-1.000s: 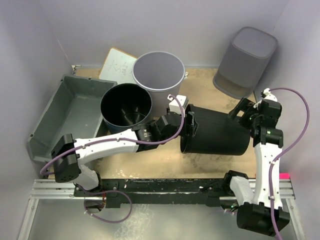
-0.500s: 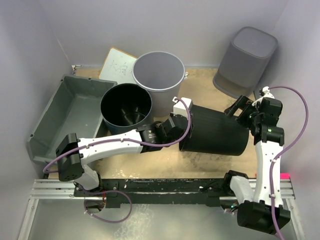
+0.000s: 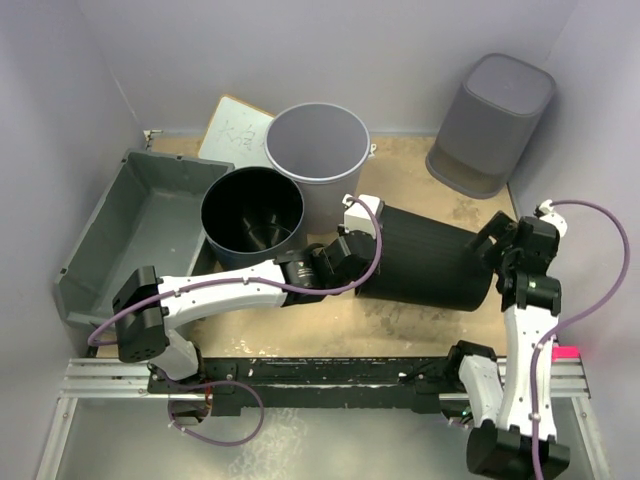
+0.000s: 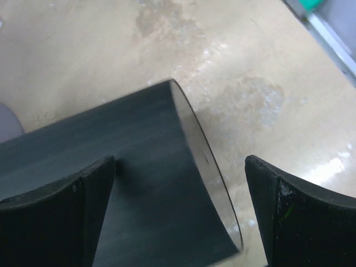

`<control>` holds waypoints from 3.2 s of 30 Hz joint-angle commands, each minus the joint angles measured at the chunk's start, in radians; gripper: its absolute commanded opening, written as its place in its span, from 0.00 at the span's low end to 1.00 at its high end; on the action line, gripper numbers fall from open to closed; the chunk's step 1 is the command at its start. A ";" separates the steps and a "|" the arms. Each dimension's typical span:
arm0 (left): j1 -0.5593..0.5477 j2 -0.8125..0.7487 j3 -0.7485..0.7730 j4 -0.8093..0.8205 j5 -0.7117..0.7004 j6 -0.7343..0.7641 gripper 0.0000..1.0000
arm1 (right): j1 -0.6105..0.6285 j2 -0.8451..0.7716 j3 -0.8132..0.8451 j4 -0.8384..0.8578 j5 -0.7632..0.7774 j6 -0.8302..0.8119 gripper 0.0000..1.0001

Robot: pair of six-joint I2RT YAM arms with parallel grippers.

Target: Turn the large container upside down

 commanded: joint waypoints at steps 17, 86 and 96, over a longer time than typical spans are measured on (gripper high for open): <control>0.018 0.194 0.071 -0.043 0.014 0.082 0.23 | -0.001 -0.022 0.128 0.058 -0.730 0.186 1.00; -0.108 -0.151 -0.052 -0.184 0.289 0.158 0.60 | 0.026 0.124 0.233 0.271 -0.413 0.020 0.84; -0.137 -0.209 -0.113 -0.207 0.122 0.018 0.67 | 0.262 0.544 0.603 0.237 -0.123 -0.085 0.91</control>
